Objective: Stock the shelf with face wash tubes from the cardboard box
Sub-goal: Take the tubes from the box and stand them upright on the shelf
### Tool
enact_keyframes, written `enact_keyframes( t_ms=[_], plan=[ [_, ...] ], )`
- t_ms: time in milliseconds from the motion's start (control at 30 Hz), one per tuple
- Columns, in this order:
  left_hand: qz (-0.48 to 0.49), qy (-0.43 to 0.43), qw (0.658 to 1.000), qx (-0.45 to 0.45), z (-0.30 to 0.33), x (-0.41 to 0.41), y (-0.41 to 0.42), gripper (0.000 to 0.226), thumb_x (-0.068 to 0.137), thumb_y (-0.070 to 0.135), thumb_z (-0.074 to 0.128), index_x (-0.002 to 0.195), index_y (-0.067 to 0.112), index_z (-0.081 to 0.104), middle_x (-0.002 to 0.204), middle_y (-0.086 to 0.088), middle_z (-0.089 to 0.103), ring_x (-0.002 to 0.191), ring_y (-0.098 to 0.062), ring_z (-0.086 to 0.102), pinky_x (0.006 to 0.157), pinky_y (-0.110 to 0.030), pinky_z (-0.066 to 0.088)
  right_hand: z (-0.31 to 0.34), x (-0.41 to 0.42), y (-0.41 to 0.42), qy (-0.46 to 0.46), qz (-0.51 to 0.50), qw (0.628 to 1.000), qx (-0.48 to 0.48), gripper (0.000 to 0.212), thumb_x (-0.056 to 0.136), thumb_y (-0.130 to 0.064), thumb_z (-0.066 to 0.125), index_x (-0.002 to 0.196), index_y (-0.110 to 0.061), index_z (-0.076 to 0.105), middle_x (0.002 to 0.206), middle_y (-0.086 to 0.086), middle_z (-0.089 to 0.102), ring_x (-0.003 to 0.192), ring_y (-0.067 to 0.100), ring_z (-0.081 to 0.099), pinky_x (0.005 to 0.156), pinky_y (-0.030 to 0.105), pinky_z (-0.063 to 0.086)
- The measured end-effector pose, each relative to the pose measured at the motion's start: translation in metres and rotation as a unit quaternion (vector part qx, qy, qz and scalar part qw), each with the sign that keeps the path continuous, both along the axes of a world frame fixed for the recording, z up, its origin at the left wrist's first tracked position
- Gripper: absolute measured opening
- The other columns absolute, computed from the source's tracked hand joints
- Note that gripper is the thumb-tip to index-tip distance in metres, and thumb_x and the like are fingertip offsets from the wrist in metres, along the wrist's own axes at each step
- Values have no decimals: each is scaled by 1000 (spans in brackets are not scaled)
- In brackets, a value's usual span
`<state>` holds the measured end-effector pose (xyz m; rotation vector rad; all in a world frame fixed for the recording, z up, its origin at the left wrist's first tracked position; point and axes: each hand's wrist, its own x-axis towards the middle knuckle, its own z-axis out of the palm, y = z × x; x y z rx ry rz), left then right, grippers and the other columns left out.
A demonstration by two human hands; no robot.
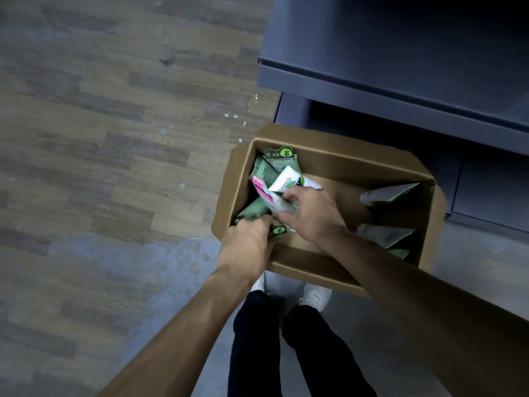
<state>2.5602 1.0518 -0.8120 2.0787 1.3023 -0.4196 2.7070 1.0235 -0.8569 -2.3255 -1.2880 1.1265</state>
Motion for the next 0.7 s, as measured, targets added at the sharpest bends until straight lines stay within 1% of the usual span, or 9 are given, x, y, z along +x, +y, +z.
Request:
enact_keyframes(
  t_ms=[67,133,267,333,433,500,567,633,700],
  plan=[
    [0,3,1000,3,-3,1,0,28,89,28,62,117,26,58,102,-9,65,94,-34,64,80,-38,53,-5,-4,1,-29,-6,1000,-6,44,76,-45,76,113,-23,67,106,3,70,102,22,63,86,34,51],
    [0,5,1000,11,-7,3,1,30,89,26,63,118,27,57,103,-8,65,95,-33,64,80,-36,53,-8,-7,0,-30,-13,999,12,41,76,-43,77,111,-23,67,103,2,71,99,22,65,84,36,53],
    [-12,23,1000,9,-13,4,1,27,87,27,65,112,28,56,102,-6,65,95,-31,63,80,-35,51,-9,1,-7,39,-20,997,64,34,77,-27,80,107,-15,69,102,2,73,94,17,68,84,37,54],
    [-9,22,1000,9,-14,4,3,24,87,29,65,109,27,57,100,-6,66,92,-31,64,79,-36,53,-5,11,-14,54,-30,996,68,33,76,-24,82,105,-17,68,102,0,74,92,14,70,84,37,55],
    [-32,26,999,11,-6,7,7,25,90,31,62,113,22,57,103,-6,66,93,-31,64,80,-38,54,9,29,-26,64,-65,994,55,32,76,-22,82,105,-20,67,100,0,76,91,9,71,84,36,55],
    [-59,15,998,19,4,12,10,24,90,31,62,111,21,56,102,-6,65,94,-32,64,79,-38,54,26,40,-36,86,-104,989,64,30,77,-18,81,103,-18,67,98,-2,76,87,1,70,82,29,57],
    [-82,11,996,27,21,18,14,24,91,31,62,112,22,56,103,-6,66,97,-32,63,80,-37,52,49,48,-48,100,-132,983,73,28,78,-17,81,103,-17,68,95,-6,76,84,-8,68,77,15,54],
    [-97,4,995,25,43,26,18,26,90,31,63,114,22,57,104,-6,67,98,-32,63,81,-36,52,75,54,-60,105,-152,980,68,28,79,-17,80,103,-21,68,90,-10,74,79,-17,63,70,4,48],
    [-92,-9,996,16,69,33,25,28,88,32,65,114,23,58,104,-7,67,97,-32,64,82,-37,54,103,58,-68,104,-176,977,55,28,79,-19,80,101,-29,66,86,-15,71,74,-22,60,69,1,45]
  ],
)
